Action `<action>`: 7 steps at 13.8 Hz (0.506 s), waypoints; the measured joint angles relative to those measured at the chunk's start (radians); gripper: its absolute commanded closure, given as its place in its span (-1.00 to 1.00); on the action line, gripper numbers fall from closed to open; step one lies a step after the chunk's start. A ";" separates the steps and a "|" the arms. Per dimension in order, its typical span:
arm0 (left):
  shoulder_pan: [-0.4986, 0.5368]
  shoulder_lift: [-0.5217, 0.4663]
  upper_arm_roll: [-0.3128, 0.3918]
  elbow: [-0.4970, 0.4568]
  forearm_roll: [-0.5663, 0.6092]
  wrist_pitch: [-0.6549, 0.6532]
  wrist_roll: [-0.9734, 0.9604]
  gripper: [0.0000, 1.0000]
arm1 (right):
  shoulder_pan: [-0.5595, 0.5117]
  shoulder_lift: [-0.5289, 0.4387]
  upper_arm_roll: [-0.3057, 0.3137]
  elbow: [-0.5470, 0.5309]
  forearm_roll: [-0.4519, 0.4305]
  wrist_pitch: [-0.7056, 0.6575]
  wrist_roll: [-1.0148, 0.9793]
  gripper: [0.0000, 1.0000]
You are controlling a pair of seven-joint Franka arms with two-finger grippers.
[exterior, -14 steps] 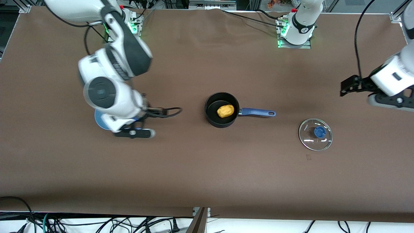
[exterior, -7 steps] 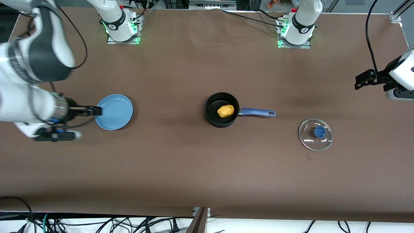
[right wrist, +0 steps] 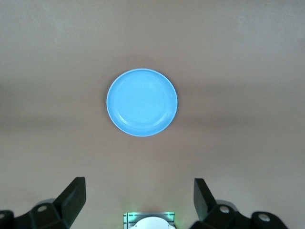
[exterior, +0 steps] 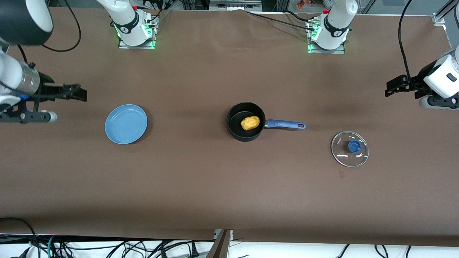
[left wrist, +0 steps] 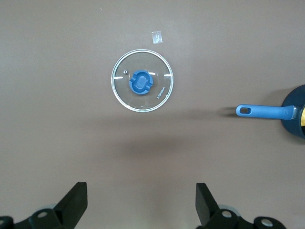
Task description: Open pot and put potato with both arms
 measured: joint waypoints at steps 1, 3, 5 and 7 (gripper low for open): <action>-0.005 -0.002 0.001 0.000 -0.001 0.000 0.000 -1.00 | 0.000 -0.037 -0.002 -0.018 0.000 0.002 0.000 -1.00; -0.045 -0.007 0.024 0.000 -0.001 0.000 0.000 -1.00 | 0.000 -0.108 -0.007 -0.052 0.000 0.002 0.000 -1.00; -0.091 -0.013 0.054 0.000 -0.001 0.000 -0.003 -1.00 | 0.000 -0.152 -0.008 -0.091 0.004 0.003 0.000 -1.00; -0.105 -0.016 0.061 0.001 -0.001 0.000 -0.005 -1.00 | 0.000 -0.165 -0.021 -0.121 0.024 0.009 0.000 -1.00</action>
